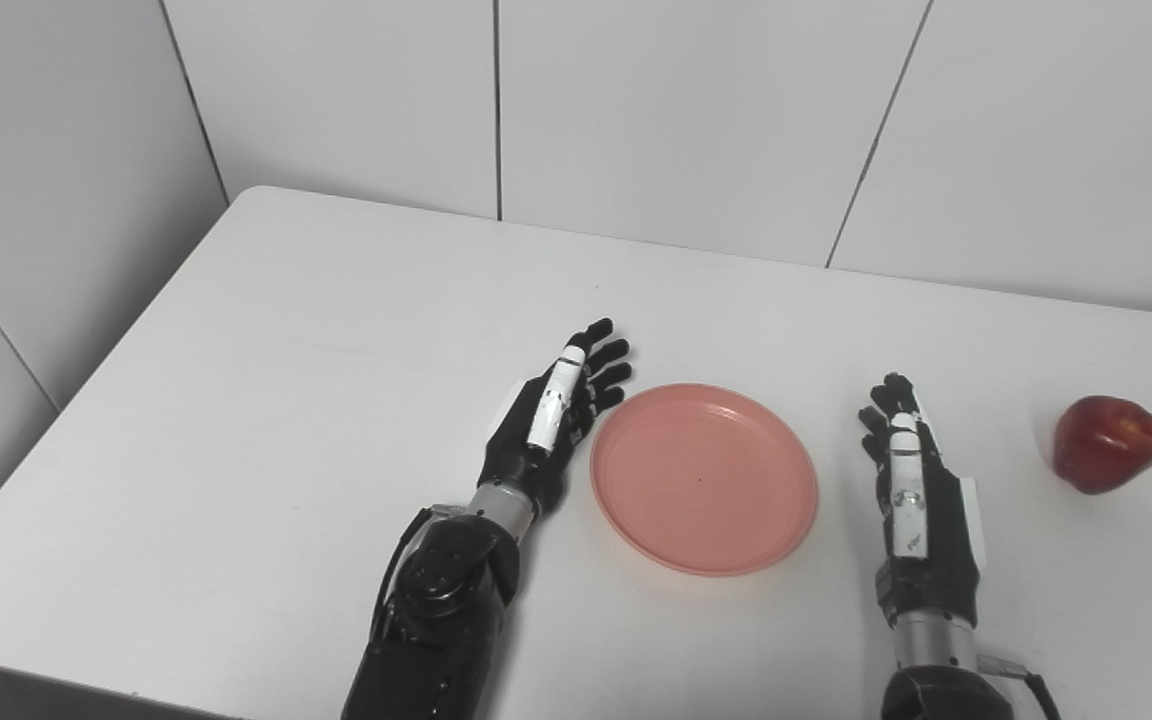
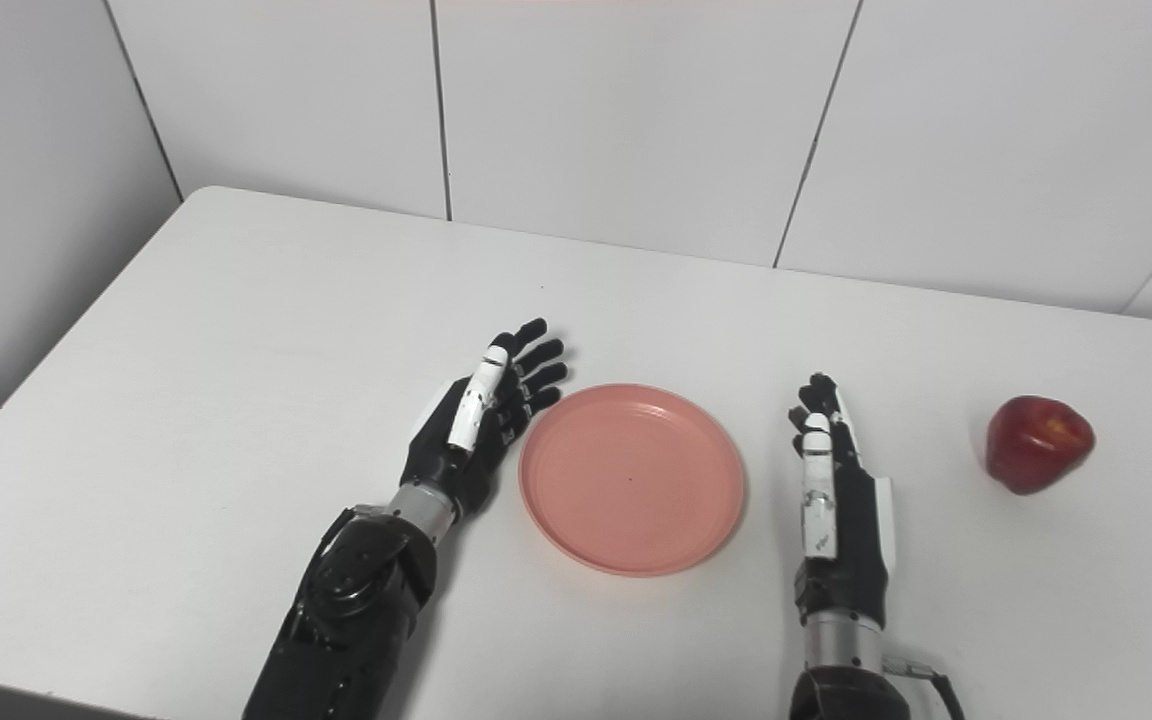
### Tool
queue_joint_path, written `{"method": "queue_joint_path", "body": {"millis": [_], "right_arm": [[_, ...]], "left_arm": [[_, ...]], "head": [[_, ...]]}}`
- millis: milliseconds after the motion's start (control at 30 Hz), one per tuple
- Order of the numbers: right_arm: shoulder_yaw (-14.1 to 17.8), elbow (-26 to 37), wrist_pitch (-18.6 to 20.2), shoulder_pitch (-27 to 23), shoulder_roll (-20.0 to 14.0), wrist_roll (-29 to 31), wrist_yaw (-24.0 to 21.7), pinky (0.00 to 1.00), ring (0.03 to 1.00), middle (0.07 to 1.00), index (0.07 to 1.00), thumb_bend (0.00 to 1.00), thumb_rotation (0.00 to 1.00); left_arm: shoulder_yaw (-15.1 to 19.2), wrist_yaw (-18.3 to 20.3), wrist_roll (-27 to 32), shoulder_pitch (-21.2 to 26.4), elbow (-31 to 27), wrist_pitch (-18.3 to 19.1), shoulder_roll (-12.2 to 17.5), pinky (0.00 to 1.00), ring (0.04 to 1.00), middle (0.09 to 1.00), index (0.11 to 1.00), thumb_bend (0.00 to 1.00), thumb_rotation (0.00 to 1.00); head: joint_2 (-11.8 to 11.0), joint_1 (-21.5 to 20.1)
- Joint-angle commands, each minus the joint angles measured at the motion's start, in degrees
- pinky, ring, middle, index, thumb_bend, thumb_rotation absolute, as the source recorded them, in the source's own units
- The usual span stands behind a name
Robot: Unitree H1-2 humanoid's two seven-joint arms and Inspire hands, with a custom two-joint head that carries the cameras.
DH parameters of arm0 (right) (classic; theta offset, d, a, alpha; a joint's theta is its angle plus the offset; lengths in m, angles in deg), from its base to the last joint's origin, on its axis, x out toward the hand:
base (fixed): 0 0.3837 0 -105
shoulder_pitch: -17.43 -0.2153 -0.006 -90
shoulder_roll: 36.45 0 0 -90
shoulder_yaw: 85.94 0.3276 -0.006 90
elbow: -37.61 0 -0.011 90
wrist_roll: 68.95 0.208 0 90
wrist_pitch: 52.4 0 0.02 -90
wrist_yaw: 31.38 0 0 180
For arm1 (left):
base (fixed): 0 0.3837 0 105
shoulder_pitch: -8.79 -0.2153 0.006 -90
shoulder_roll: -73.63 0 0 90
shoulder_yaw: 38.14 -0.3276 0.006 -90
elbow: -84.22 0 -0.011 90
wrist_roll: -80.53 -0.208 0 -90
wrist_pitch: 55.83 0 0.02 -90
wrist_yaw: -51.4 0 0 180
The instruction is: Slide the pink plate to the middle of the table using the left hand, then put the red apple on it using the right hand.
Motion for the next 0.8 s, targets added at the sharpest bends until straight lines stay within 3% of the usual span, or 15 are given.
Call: {"method": "queue_joint_path", "body": {"millis": [0, 333, 367, 600, 667, 767], "right_arm": [[0.2, 1.4, -1.2, -2.4, 0.5, -0.6, 0.9, 0.94, 0.914, 0.92, 0.917, 0.25, 1.0], [-0.8, 2.4, 0.6, -4.7, -1.0, -8.3, 2.1, 0.87, 0.876, 0.889, 0.891, 0.32, 0.96], [-1.0, 2.8, 0.7, -5.2, -1.6, -9.4, 2.1, 0.87, 0.877, 0.888, 0.889, 0.34, 0.95], [-1.3, 7.7, 4.7, -8.2, -6.4, -16.6, 0.4, 0.79, 0.854, 0.868, 0.868, 0.37, 0.91], [-1.1, 9.0, 6.2, -9.0, -7.5, -18.3, 0.0, 0.79, 0.849, 0.861, 0.861, 0.42, 0.89], [-0.9, 10.9, 8.2, -10.3, -9.7, -21.8, -0.9, 0.73, 0.822, 0.842, 0.846, 0.49, 0.85]], "left_arm": [[0.5, 0.5, 0.4, -0.8, 1.1, 0.1, 0.8, 0.9, 0.896, 0.911, 0.9, 0.37, 1.0], [1.4, 1.0, 0.5, -0.2, 4.2, -4.4, 1.3, 0.88, 0.88, 0.894, 0.883, 0.38, 1.0], [1.4, 1.0, 0.6, -0.2, 4.6, -4.9, 1.4, 0.88, 0.879, 0.893, 0.882, 0.38, 1.0], [1.9, 2.0, 1.2, 0.1, 7.2, -8.2, 1.8, 0.89, 0.884, 0.896, 0.885, 0.38, 1.0], [2.0, 1.8, 1.0, 0.2, 7.4, -8.5, 1.9, 0.88, 0.878, 0.891, 0.881, 0.39, 1.0], [2.3, 1.8, 1.5, 0.2, 7.4, -8.2, 2.0, 0.87, 0.869, 0.883, 0.876, 0.39, 1.0]], "head": [[0.0, -0.9], [-0.4, -8.0], [-0.9, -10.9], [-2.2, -15.4], [-2.5, -16.8], [-2.9, -18.9]]}}
